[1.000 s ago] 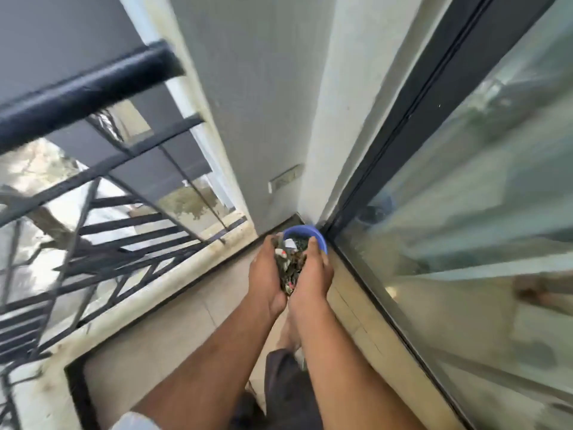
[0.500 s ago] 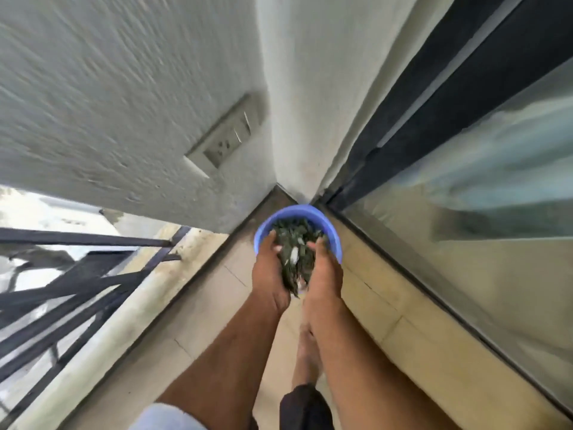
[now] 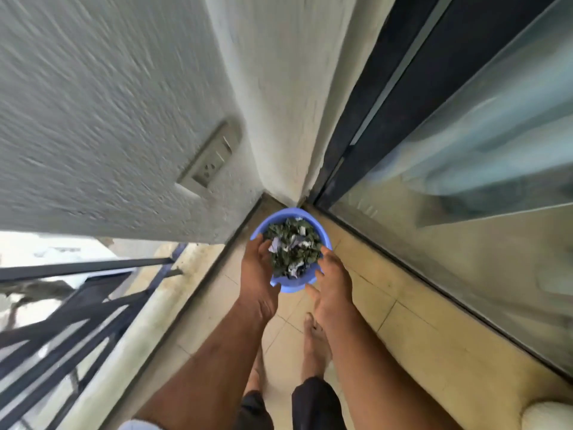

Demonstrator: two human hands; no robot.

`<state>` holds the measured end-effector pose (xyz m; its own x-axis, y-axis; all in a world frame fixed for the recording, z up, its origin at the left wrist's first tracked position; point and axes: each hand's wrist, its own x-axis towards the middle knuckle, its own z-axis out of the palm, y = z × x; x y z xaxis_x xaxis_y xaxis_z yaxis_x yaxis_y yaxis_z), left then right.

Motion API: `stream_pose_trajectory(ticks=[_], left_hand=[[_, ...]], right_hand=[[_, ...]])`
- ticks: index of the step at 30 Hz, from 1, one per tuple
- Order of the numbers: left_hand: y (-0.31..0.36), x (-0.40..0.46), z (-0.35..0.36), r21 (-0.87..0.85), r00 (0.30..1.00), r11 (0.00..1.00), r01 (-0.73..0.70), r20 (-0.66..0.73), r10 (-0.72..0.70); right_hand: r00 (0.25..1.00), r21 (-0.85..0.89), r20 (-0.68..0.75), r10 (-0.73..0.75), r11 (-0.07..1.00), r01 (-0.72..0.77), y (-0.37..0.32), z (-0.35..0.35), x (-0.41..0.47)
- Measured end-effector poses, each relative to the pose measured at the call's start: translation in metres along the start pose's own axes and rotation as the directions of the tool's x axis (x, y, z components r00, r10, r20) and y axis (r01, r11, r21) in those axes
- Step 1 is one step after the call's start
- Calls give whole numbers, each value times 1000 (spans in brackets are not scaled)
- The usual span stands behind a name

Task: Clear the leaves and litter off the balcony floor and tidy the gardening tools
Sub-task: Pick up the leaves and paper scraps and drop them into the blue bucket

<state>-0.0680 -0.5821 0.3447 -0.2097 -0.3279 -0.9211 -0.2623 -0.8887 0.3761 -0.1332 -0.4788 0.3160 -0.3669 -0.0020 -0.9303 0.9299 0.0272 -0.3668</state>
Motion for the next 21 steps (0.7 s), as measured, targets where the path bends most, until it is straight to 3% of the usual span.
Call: stream_pose_trajectory(ticks=[5,9,11,13,16,18,21], left_hand=[[39,-117,17,161,991,985,-53,126,33],[61,-190,21,335,971,941,-47,238,-36],[44,-166,26,475,956,873,-111,291,-37],[38,-207,48,612,930,775,-157,356,-93],[34,-321,96,677,869,638,-368,494,-22],[13,-376,123,705,808,480,-522,589,12],[-42,-443,141,710,746,347,-613,664,-41]], right_hand=[[999,69,-15,-45,997,46,-43,-3,-136],[992,194,-13,-129,972,129,-78,-16,-258],[984,266,-41,-176,947,181,-96,-36,-317],[968,268,-48,-247,930,251,-105,-65,-363],[945,308,-111,-307,894,326,-109,-115,-404],[946,381,-165,-279,866,322,-106,-163,-428],[937,458,-250,-244,823,337,-91,-241,-456]])
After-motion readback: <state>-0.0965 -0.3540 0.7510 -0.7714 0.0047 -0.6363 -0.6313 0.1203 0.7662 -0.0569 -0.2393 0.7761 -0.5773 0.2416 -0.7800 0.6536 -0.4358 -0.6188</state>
